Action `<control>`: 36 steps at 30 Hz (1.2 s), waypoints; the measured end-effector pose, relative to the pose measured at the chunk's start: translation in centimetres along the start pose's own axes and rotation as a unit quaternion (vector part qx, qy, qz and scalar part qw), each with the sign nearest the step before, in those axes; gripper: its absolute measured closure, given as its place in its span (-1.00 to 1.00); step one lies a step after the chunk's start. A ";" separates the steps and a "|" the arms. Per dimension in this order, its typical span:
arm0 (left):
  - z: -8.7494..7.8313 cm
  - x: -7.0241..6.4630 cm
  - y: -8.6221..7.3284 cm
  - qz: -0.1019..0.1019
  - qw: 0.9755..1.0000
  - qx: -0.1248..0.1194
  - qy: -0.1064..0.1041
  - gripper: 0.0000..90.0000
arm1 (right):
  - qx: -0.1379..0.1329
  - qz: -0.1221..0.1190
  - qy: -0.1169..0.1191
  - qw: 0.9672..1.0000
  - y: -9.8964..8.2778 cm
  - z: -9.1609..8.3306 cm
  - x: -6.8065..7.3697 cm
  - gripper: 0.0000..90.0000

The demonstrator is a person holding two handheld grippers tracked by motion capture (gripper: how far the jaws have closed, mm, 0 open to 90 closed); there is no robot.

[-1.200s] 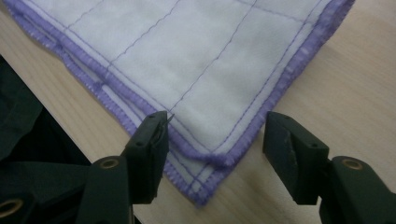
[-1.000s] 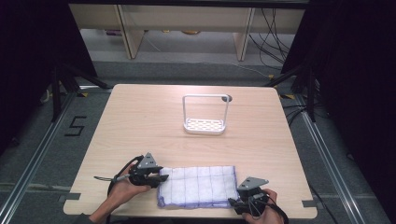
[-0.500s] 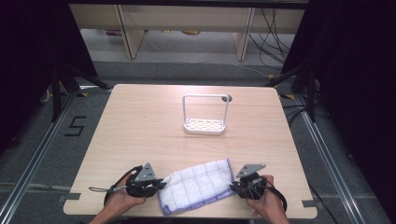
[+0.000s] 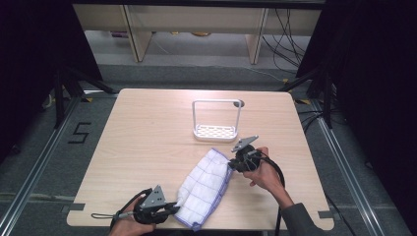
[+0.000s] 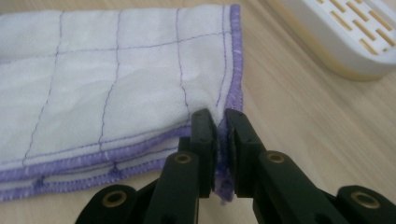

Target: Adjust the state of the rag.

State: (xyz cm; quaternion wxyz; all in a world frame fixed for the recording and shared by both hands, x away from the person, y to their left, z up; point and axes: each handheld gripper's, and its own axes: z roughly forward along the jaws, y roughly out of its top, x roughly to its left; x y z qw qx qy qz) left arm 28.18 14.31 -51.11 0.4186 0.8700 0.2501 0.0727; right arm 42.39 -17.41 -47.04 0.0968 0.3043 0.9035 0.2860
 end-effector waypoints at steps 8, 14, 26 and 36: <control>1.5 -1.7 1.1 0.012 1.000 -0.002 -0.025 0.81 | -0.002 -0.003 -0.002 1.000 1.3 1.8 -1.0 0.83; 1.7 -2.2 1.3 -0.008 0.999 -0.022 -0.036 0.42 | -0.015 0.012 -0.035 0.999 1.1 2.3 -1.4 0.47; 0.4 3.7 5.5 -0.061 0.995 -0.076 -0.005 -0.11 | -0.064 0.086 -0.058 0.993 0.4 -0.8 -1.6 0.20; 4.6 10.6 9.0 -0.111 0.990 -0.066 0.055 -0.13 | -0.043 0.110 -0.024 0.993 0.3 2.2 -2.6 0.72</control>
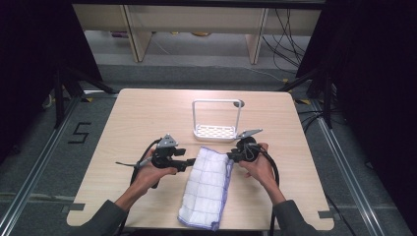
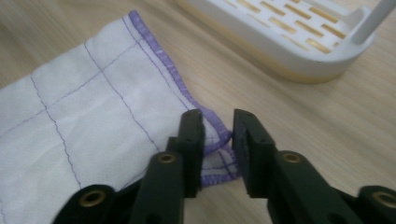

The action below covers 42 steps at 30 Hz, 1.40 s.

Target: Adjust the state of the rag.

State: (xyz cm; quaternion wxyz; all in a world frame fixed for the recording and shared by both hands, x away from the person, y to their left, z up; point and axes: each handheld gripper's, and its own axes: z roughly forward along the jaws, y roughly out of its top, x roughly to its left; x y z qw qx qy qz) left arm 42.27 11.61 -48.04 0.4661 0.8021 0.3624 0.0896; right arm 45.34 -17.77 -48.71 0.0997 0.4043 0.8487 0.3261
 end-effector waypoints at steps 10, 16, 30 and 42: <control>1.5 1.1 -0.1 -0.015 1.000 0.017 0.012 -0.16 | -0.009 -0.041 -0.012 0.999 0.9 -2.8 2.0 0.99; 2.5 1.1 0.5 -0.004 0.999 0.031 0.018 -0.16 | 0.026 -0.054 -0.040 0.997 -0.3 -1.8 1.0 0.99; 5.5 0.6 2.1 0.014 0.998 0.050 0.023 -0.10 | 0.041 -0.060 -0.073 0.995 -1.0 -0.5 0.6 0.75; 7.4 0.5 2.0 0.018 0.997 0.071 0.012 0.08 | 0.038 0.001 -0.059 0.998 -1.2 -0.1 0.1 0.18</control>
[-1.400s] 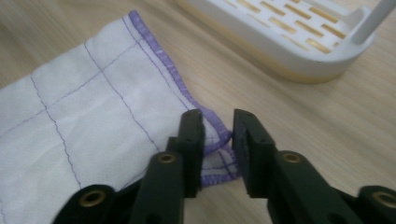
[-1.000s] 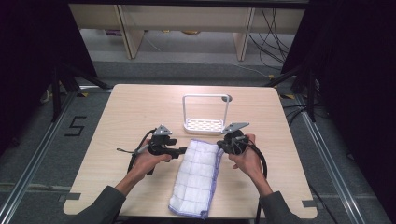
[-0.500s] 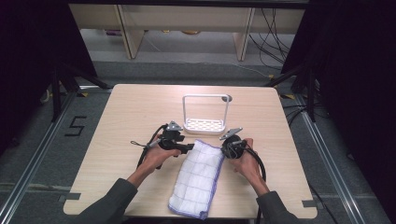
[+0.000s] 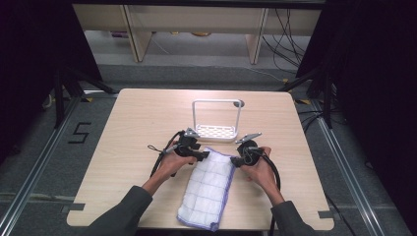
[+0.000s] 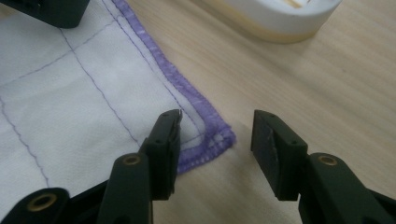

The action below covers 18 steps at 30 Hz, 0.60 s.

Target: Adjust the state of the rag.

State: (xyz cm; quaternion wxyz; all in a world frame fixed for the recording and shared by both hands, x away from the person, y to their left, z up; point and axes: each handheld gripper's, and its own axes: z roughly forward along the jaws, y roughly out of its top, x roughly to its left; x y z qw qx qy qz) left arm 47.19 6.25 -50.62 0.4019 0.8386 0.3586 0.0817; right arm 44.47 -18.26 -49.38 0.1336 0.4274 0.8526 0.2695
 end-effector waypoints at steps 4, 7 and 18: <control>0.7 -0.1 -0.3 0.016 1.000 0.009 0.005 0.17 | -0.009 0.008 0.009 1.000 -0.2 0.2 -0.1 0.24; 0.8 -0.2 -0.3 0.024 1.000 0.007 0.006 0.30 | -0.008 0.026 0.011 1.000 -0.4 0.1 0.0 0.25; 0.6 -1.0 -0.4 0.055 0.998 0.002 -0.003 0.83 | -0.016 0.000 0.038 0.999 -0.5 0.1 0.2 0.85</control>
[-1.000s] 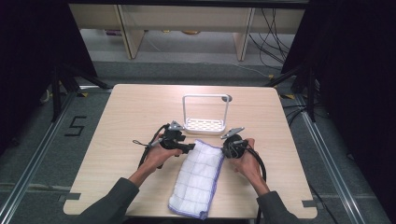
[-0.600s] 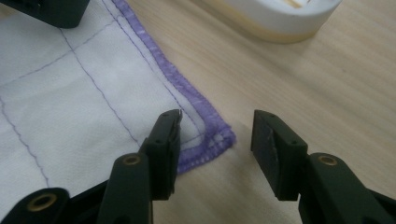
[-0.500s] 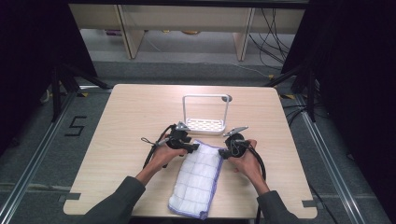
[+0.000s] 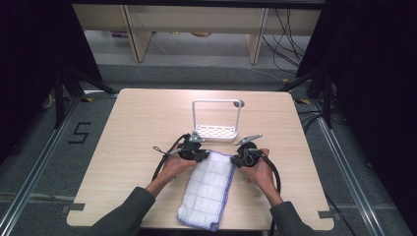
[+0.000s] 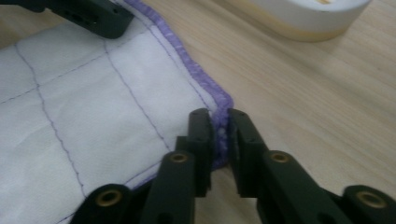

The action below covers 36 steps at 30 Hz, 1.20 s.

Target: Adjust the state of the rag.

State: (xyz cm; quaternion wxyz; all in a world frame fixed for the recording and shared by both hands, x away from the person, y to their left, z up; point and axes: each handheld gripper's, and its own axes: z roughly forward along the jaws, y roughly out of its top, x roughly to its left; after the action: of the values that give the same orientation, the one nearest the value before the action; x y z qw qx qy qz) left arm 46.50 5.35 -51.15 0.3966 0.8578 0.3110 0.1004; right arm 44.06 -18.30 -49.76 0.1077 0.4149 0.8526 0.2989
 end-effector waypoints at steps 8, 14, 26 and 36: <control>-2.4 -0.4 0.6 0.002 0.999 -0.040 0.002 0.87 | -0.021 -0.011 0.006 1.000 0.5 -1.2 0.4 0.91; -5.0 -0.8 1.2 -0.005 0.997 -0.075 0.001 0.87 | -0.074 -0.021 0.014 0.997 1.7 -3.8 1.3 0.91; -9.6 -2.3 2.3 0.004 0.994 -0.107 0.001 0.87 | -0.123 -0.062 0.027 0.990 2.7 -8.2 3.1 0.91; -12.8 -3.3 3.5 0.005 0.993 -0.115 0.000 0.87 | -0.142 -0.072 0.044 0.986 3.3 -10.2 3.7 0.91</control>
State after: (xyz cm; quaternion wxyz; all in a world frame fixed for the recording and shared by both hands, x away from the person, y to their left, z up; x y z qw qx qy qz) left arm 40.19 9.51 -39.81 0.4924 0.8080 0.2931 0.1372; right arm 39.44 -18.12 -39.41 0.1491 0.3190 0.8332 0.4264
